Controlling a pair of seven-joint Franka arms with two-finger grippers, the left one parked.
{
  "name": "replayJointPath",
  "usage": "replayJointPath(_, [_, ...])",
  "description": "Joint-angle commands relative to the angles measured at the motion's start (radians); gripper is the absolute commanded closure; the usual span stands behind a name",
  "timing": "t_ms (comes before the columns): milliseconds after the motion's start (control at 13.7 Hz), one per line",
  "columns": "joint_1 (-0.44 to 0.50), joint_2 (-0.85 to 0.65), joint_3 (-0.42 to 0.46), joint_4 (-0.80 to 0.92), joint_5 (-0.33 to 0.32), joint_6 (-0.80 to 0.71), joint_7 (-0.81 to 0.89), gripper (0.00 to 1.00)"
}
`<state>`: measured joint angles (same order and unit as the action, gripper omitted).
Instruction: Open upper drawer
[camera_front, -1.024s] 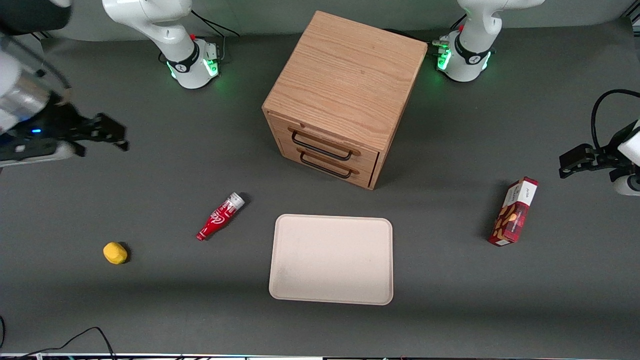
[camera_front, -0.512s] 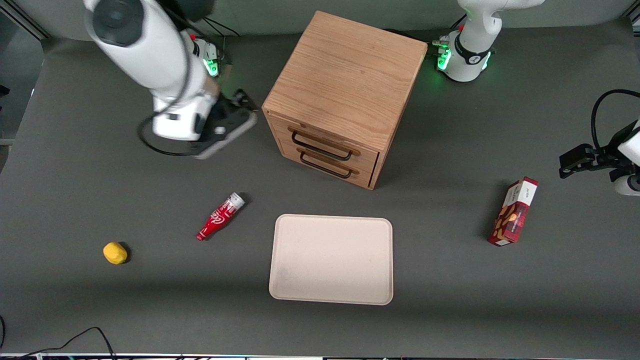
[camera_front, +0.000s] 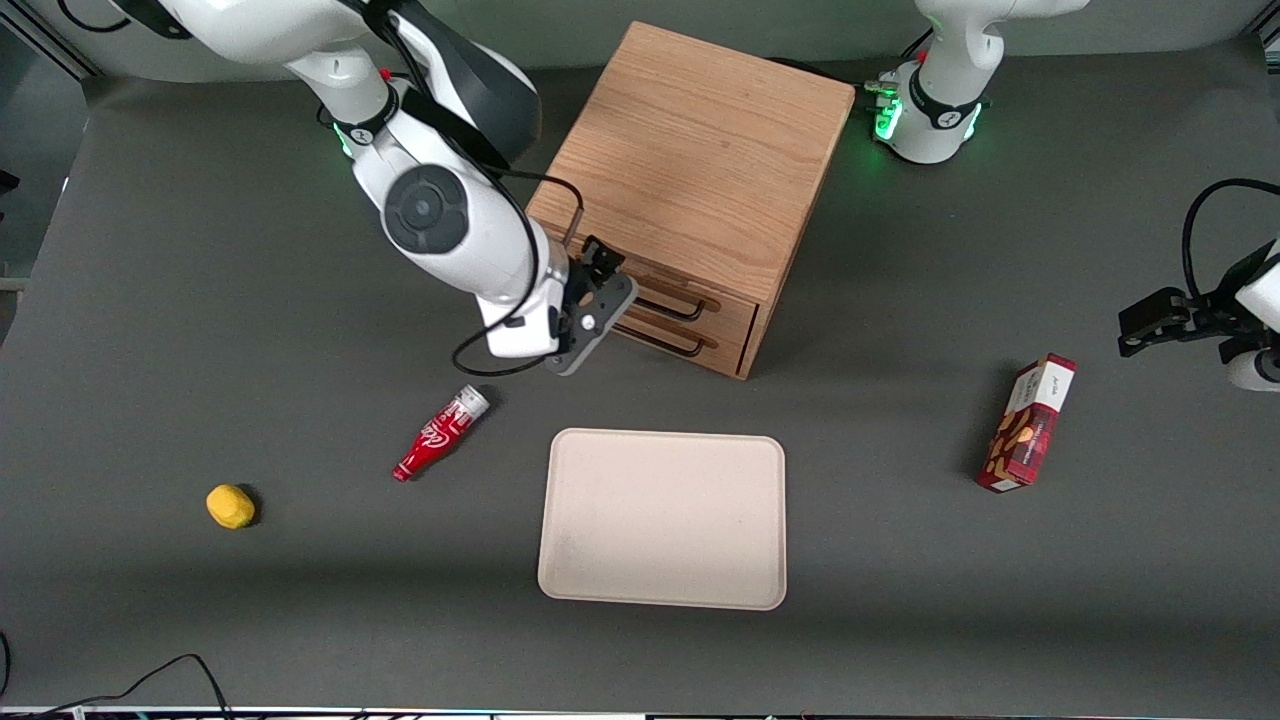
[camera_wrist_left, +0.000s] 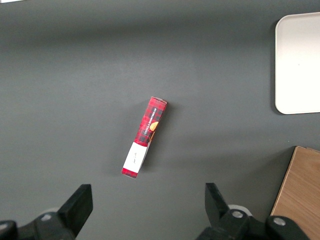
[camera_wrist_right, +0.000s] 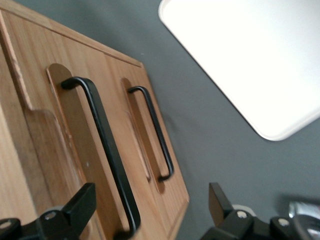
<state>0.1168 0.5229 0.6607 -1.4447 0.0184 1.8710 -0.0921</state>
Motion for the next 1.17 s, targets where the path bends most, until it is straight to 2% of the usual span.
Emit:
replayJointPath(0, [-0.005,0.063,0.048,0.043,-0.005,0.008,-0.049,0.0])
replayJointPath(366, [-0.002,0.077,0.053,0.032,-0.017,0.039,-0.145,0.0])
replayJointPath(585, [-0.005,0.112,0.053,0.032,-0.075,0.072,-0.169,0.0])
replayJointPath(878, [-0.006,0.15,0.05,0.038,-0.121,0.096,-0.17,0.0])
replayJointPath(1098, [-0.02,0.161,0.03,0.052,-0.129,0.096,-0.242,0.0])
